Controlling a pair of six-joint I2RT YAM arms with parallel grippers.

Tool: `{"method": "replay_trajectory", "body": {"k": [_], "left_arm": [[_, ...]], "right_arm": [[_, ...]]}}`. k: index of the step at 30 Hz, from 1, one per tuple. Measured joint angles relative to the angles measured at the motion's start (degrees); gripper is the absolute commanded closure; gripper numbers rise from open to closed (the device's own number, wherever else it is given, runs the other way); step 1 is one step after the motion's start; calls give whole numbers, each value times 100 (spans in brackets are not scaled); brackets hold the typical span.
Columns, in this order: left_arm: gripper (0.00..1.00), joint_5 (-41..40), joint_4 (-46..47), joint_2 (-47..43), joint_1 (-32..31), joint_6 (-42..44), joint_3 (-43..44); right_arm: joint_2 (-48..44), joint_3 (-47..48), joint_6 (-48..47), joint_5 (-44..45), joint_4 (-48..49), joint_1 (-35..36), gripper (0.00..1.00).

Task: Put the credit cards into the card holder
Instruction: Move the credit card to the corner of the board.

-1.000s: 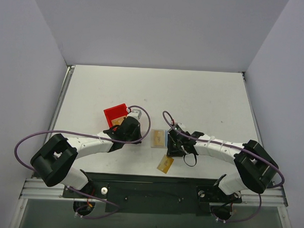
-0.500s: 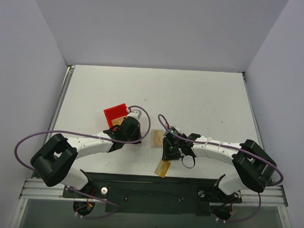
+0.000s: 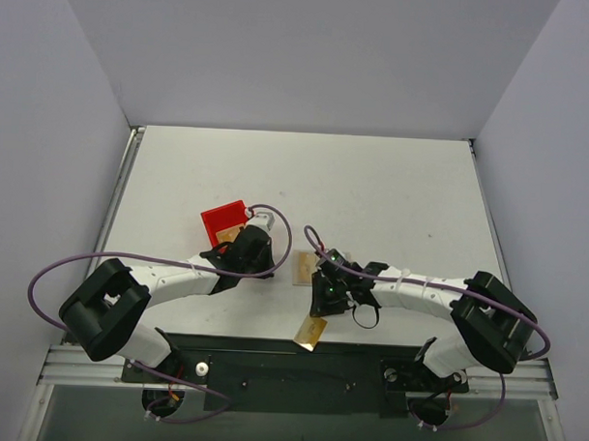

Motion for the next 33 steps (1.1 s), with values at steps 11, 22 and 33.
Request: {"method": "replay_trajectory", "body": {"k": [11,22,33], "left_arm": [[87,-7,0,-28,0,0,-2],[87,-4,0,-166,-76,59,-33],[87,168,422,-136,-1429,214,-129]], "right_arm": [[111,-57,-4,-310,450,57,78],[-1008,-546,157,267,348,57,72],[-2675,-1950,1174,-142,352,131,67]]}}
